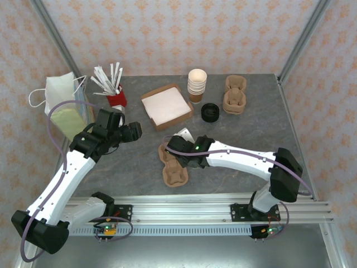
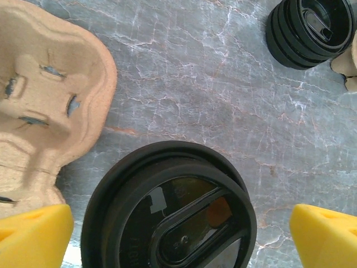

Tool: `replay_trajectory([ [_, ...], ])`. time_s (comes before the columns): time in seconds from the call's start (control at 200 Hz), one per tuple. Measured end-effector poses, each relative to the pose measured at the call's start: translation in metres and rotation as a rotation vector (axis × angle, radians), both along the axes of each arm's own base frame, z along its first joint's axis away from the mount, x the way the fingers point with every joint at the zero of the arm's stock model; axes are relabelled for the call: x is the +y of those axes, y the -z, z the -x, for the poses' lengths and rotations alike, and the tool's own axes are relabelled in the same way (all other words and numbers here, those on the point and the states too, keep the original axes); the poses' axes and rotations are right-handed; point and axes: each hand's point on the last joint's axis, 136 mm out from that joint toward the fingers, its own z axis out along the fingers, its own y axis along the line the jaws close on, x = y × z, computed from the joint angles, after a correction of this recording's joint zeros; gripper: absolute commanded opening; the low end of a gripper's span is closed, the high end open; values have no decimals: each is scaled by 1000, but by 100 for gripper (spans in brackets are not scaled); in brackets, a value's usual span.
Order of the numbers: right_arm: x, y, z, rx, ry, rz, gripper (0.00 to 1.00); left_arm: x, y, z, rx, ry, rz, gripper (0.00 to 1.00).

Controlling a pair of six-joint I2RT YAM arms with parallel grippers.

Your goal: Pack the takeout coffee

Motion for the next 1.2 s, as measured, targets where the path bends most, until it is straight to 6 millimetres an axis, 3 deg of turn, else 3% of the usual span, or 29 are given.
replay_trajectory([
  [0.561,-42,7,-21,17,100,71,99,0,2,-1,5,5,-8,78],
  [0.686,-39,1,-19,27,90,24,99,4,-4,-2,-8,1,-37,78],
  [0.791,-24,-15,-17,31,55,-89,99,17,-28,-5,-57,-36,-98,78],
  [0.866,-5,-38,-17,10,14,-222,99,34,-57,-8,-121,-89,-153,78],
  [1.036,28,-88,-18,-53,-71,-481,99,99,-121,-18,-231,-314,-247,78],
  [1.141,40,-96,-18,-58,-104,-535,99,131,-143,-33,-233,-417,-296,79],
  [1.196,42,-97,-18,-56,-115,-543,99,143,-144,-44,-210,-444,-319,80],
])
